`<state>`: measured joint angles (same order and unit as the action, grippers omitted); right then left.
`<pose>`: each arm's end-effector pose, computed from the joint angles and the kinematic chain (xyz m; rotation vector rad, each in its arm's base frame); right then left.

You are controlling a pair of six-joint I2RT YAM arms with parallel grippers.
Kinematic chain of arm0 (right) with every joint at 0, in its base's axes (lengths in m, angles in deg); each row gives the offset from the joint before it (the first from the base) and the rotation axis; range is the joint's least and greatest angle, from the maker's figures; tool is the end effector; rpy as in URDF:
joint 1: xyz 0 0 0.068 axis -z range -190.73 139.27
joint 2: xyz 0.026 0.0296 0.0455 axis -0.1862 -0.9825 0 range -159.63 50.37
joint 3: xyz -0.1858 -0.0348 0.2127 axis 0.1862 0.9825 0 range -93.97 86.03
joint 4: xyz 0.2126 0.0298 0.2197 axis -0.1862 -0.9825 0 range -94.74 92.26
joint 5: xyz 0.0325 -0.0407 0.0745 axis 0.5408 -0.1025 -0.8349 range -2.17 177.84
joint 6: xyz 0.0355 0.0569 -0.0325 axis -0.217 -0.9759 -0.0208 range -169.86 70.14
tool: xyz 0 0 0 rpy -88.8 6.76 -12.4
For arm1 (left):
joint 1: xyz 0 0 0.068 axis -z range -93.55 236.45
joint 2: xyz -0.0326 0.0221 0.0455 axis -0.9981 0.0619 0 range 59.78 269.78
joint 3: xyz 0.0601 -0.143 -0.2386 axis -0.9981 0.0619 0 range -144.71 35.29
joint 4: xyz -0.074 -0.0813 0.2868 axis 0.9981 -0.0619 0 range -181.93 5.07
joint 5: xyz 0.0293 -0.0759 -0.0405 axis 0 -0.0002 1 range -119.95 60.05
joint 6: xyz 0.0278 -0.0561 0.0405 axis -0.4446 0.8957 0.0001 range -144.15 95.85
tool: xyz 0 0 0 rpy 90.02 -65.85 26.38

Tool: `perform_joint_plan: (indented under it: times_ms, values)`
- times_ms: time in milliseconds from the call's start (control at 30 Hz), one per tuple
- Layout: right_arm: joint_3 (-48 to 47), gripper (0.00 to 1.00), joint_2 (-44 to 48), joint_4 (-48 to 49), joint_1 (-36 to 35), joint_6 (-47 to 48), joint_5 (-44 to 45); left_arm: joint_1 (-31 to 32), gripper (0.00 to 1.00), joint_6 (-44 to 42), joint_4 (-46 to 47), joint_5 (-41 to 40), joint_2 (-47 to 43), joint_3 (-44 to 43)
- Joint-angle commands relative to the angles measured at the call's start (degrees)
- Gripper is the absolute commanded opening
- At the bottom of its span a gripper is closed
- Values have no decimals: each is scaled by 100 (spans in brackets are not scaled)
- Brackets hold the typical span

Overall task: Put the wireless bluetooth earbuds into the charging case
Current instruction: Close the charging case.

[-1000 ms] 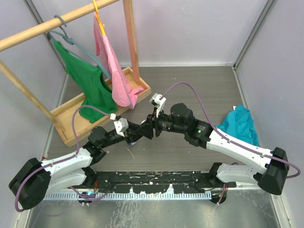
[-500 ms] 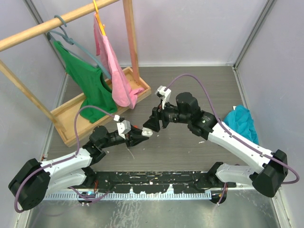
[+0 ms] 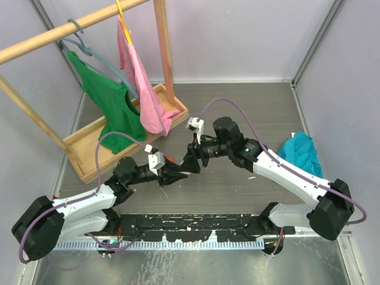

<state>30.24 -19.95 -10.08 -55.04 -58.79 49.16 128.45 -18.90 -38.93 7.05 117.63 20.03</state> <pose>0.2128 0.2624 0.3024 -1.0788 1.8793 1.2476 0.1631 -0.1976 0.2004 1.0060 1.2911 -1.1289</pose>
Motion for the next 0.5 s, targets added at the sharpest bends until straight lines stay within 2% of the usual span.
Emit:
perform_joint_plan:
  times_ms: [0, 367, 467]
  values:
    - [39, 65, 208, 3, -20, 133, -460, 7, 0, 75, 353, -264, 24, -265]
    - [152, 64, 505, -273, -18, 234, -411, 5, 0, 305, 262, -672, 236, -334]
    - [182, 63, 609, -310, -16, 274, -113, 5, 0, 492, 133, -820, 240, -362]
